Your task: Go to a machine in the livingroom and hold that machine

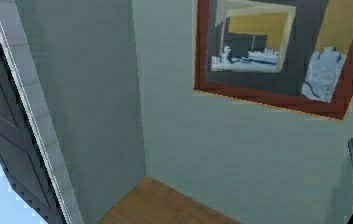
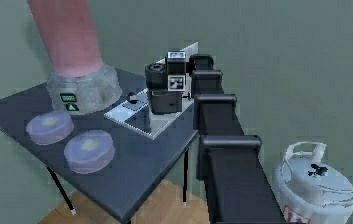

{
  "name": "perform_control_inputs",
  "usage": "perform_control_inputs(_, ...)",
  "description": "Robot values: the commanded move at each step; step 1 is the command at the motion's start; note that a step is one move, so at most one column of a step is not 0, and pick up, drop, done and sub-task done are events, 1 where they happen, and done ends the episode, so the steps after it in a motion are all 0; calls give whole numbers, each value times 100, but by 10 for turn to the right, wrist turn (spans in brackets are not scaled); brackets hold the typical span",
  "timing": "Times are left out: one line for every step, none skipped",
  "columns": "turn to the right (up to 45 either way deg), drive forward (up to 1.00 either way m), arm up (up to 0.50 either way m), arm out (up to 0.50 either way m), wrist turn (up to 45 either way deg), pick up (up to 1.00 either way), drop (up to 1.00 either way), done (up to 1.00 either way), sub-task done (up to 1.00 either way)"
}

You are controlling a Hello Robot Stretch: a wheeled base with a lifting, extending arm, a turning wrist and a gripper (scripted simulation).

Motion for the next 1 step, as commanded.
perform_control_inputs(0,0,0,0,0,0,0,100,0)
